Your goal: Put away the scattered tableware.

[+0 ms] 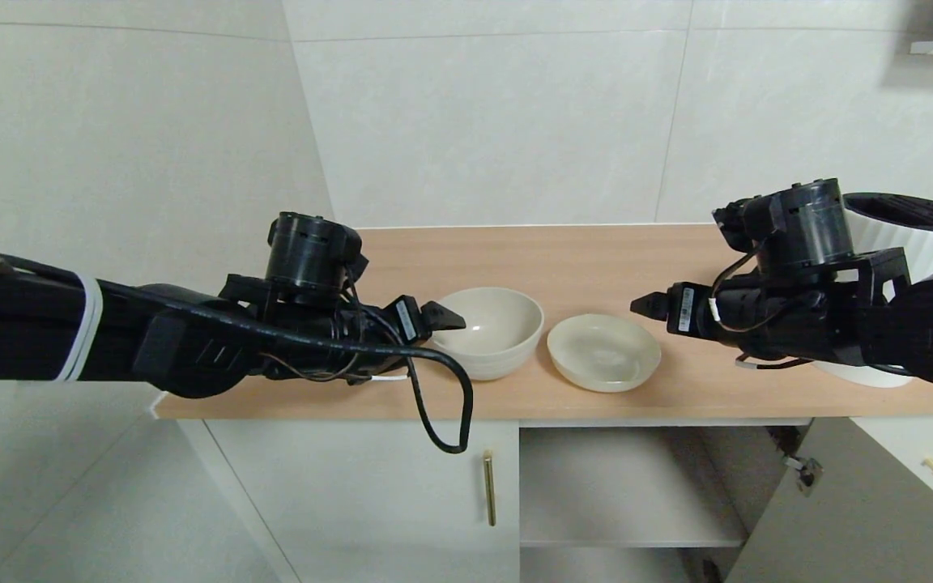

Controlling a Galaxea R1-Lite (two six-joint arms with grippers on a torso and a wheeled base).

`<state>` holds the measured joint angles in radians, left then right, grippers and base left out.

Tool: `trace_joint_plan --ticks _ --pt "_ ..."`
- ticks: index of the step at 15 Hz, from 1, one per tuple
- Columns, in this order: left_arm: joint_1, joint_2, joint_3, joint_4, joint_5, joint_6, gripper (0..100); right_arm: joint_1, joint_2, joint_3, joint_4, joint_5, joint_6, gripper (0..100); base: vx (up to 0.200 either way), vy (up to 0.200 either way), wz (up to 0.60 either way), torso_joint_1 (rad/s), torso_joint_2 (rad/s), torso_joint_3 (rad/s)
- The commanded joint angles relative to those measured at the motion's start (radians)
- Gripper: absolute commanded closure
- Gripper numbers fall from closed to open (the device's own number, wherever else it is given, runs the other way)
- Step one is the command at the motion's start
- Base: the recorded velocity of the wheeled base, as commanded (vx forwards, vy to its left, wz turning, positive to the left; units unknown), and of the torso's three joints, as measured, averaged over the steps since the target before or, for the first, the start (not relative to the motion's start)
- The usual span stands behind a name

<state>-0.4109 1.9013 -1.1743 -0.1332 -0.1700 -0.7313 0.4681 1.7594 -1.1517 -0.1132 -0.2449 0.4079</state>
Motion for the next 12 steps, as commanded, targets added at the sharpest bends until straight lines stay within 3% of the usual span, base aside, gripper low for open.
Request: trace_joint_plan --ticks 1,2,3,12 --pt "0.0 0.013 -0.004 0.0 0.0 -0.004 0 0.0 -0.004 0.0 0.0 -0.001 0.0 0 0.0 0.0 0.0 0.0 0.0 0.0" --pt "0.0 0.013 -0.004 -0.002 0.0 -0.004 0 0.0 -0.004 0.0 0.0 -0.001 0.0 0 0.0 0.0 0.0 0.0 0.0 0.0" --pt "0.0 0.013 -0.004 -0.002 0.0 -0.004 100 0.0 -0.004 0.0 0.0 -0.001 0.0 0 0.0 0.0 0.0 0.0 0.0 0.0" --pt "0.0 -0.016 0.004 -0.011 0.0 -0.005 100 -0.012 0.026 -0.002 0.001 -0.025 -0.012 0 0.0 0.0 0.0 0.0 0.0 0.0"
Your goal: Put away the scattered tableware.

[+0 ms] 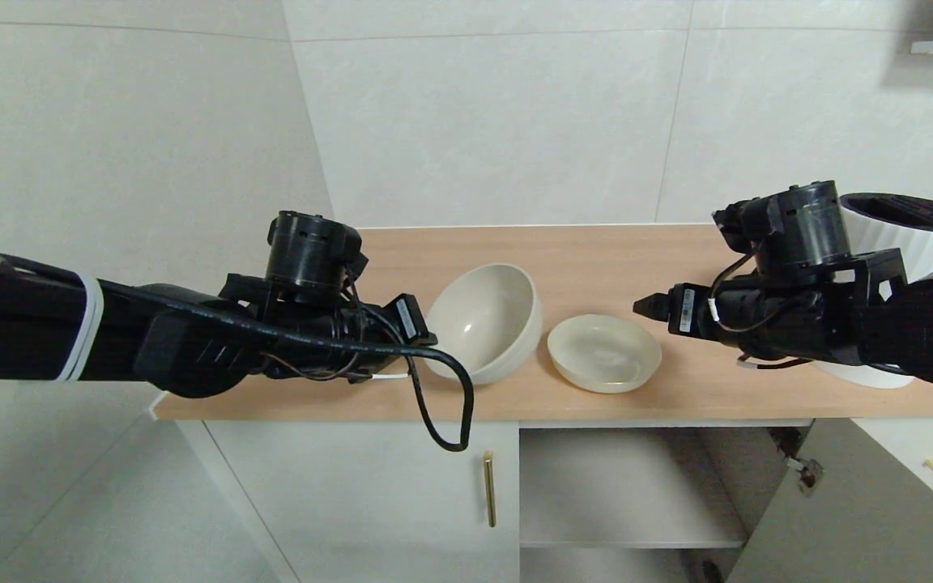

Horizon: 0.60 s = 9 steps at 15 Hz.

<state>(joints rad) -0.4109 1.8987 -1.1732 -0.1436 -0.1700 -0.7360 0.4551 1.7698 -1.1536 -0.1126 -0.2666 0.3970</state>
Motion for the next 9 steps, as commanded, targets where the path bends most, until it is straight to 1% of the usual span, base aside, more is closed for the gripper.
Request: trace_joint_plan --ticks 1,4,9 --pt "0.0 -0.024 0.004 0.001 -0.002 0.0 100 0.0 0.031 -0.001 0.001 -0.031 -0.007 0 0.0 0.0 0.0 0.0 0.0 0.0" --pt "0.0 -0.043 0.01 0.002 -0.002 0.0 100 0.0 0.074 -0.001 0.001 -0.049 -0.035 0 0.0 0.0 0.0 0.0 0.0 0.0" --pt "-0.003 -0.043 0.014 0.002 -0.002 0.0 100 0.005 0.119 -0.008 -0.002 -0.049 -0.03 0 0.0 0.0 0.0 0.0 0.0 0.0"
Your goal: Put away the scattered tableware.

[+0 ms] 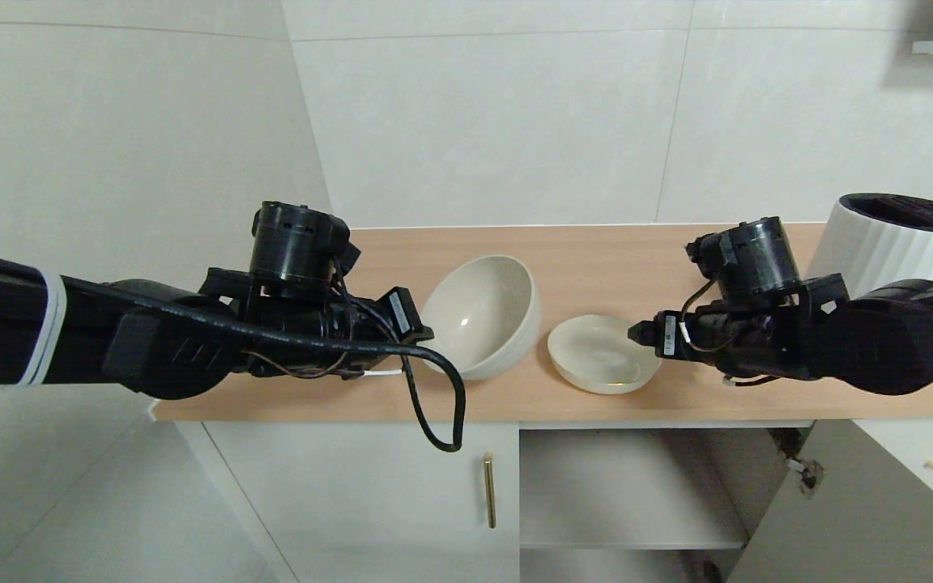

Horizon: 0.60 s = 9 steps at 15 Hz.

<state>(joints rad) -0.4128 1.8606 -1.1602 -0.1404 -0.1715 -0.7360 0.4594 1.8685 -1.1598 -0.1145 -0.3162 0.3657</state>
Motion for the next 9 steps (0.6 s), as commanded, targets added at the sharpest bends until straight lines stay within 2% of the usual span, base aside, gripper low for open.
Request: trace_joint_plan --ticks 1,9 --pt "-0.003 -0.005 0.001 -0.001 0.0 0.0 100 0.001 0.026 -0.001 -0.002 0.0 0.002 0 0.0 0.0 0.0 0.0 0.0 0.0" --pt "-0.003 -0.005 0.002 -0.001 0.001 0.0 100 0.012 0.04 0.0 -0.002 0.0 0.002 0 0.0 0.0 0.0 0.0 0.0 0.0"
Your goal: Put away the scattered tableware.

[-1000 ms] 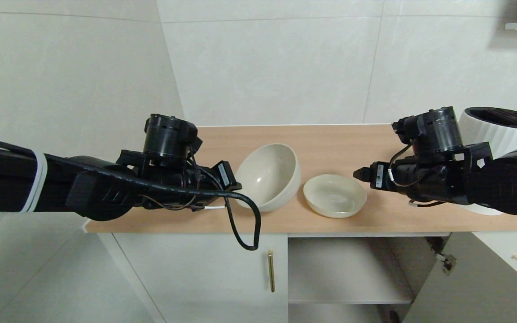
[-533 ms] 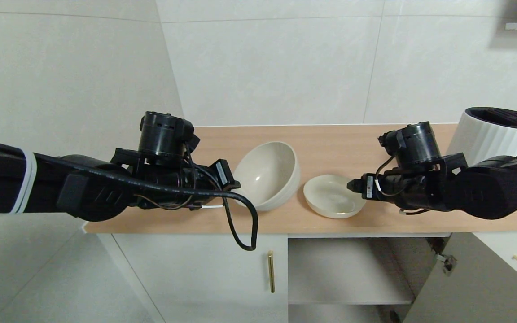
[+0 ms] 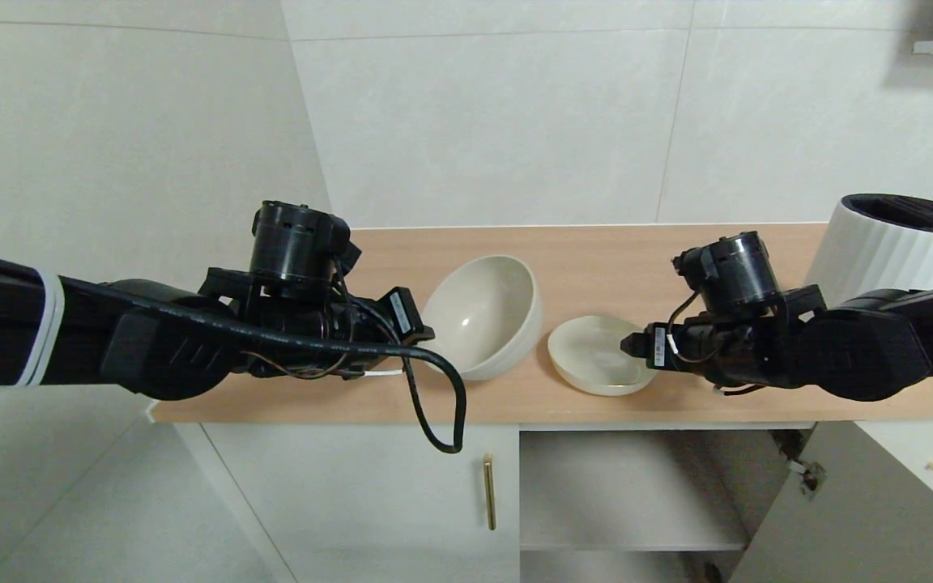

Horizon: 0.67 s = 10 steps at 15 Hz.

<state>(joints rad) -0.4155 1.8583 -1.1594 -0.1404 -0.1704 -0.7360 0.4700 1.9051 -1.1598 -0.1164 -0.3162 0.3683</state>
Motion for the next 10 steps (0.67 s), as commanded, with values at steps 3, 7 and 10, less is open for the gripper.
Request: trace_joint_plan --ticks 3,7,10 --pt "0.0 -0.002 0.0 -0.001 0.0 0.0 100 0.009 0.003 0.003 0.0 0.002 0.001 100 0.0 0.0 0.0 0.0 0.0 0.0" --pt "0.0 -0.002 0.0 -0.001 0.0 0.0 100 0.009 0.002 0.003 0.001 0.002 0.001 100 0.0 0.0 0.0 0.0 0.0 0.0" --pt "0.0 -0.005 0.001 -0.001 0.0 0.0 100 0.009 -0.014 0.005 0.001 0.002 0.001 100 0.0 0.0 0.0 0.0 0.0 0.0"
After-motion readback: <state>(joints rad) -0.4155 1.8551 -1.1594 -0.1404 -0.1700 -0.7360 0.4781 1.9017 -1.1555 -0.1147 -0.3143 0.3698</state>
